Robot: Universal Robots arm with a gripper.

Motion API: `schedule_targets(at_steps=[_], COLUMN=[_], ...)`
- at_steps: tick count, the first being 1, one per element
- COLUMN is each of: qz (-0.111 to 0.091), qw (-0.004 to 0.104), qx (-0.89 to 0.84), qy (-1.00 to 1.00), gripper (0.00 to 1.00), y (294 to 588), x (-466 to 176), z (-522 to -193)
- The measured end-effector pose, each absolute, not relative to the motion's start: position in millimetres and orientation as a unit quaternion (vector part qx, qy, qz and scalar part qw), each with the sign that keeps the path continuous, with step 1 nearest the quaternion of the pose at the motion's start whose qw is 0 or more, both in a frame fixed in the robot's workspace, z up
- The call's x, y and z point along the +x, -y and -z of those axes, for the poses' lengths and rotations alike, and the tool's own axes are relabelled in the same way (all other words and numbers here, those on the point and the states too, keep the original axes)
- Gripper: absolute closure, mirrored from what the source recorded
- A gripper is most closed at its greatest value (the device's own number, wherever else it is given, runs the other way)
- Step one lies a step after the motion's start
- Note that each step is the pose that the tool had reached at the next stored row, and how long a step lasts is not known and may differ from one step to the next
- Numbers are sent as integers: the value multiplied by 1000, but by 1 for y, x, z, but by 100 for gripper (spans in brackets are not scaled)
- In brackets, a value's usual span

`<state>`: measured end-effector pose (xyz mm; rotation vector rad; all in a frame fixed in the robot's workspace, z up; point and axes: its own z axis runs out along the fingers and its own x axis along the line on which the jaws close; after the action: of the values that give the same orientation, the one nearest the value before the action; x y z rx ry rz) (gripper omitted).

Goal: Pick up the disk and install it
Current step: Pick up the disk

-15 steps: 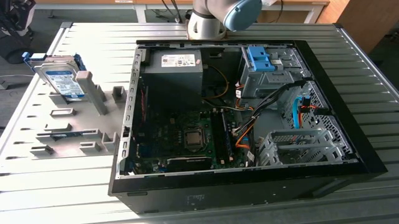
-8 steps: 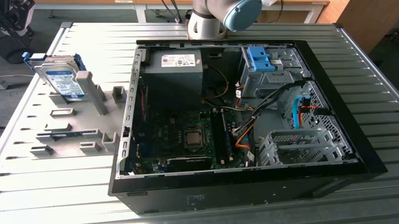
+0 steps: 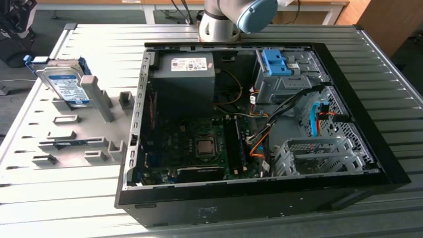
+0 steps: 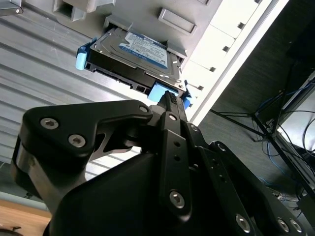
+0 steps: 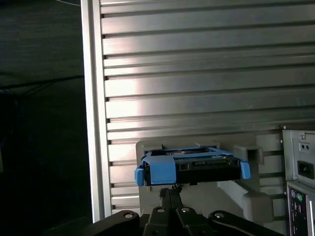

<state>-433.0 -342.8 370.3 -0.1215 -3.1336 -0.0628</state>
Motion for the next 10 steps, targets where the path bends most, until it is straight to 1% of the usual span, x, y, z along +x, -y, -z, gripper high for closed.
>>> schedule_targets(at_steps=[10], qz=[20], qw=[3], qx=[1], qy=[1000], gripper=[89], y=[343], x=[-433], z=[-370])
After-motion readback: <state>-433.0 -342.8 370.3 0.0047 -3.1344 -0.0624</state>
